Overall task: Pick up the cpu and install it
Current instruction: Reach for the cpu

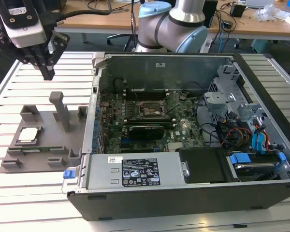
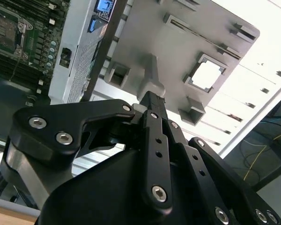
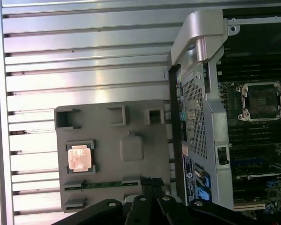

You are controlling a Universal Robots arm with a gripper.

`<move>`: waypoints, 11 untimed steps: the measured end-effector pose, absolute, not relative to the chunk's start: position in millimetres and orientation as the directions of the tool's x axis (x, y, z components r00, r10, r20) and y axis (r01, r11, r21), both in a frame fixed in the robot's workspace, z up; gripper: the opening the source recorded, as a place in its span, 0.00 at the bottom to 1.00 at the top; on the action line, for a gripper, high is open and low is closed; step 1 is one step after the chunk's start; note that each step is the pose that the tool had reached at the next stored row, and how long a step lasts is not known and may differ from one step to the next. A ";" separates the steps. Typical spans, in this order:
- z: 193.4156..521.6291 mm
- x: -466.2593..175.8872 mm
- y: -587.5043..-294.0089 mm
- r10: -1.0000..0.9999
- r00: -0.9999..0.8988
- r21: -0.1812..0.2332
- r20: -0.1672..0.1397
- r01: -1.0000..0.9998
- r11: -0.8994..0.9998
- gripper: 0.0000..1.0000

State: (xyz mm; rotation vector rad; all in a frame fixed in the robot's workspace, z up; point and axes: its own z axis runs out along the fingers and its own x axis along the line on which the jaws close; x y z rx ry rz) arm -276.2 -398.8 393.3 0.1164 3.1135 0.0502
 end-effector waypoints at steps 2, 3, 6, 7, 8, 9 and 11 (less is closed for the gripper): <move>393.3 -278.8 -398.8 0.075 -0.997 0.033 -0.024 0.074 0.997 0.11; 393.3 -280.9 -398.8 0.075 -0.997 0.033 -0.024 0.074 0.997 0.11; 393.3 -285.0 -398.8 0.075 -0.997 0.033 -0.024 0.074 0.997 0.11; 393.3 -286.6 -398.8 0.075 -0.997 0.033 -0.024 0.074 0.997 0.11; 393.3 -287.7 -398.8 0.075 -0.997 0.033 -0.024 0.074 0.997 0.11; 393.3 -289.0 -398.8 0.075 -0.997 0.033 -0.024 0.074 0.997 0.11; 393.3 -291.5 -398.8 0.075 -0.997 0.033 -0.024 0.074 0.997 0.11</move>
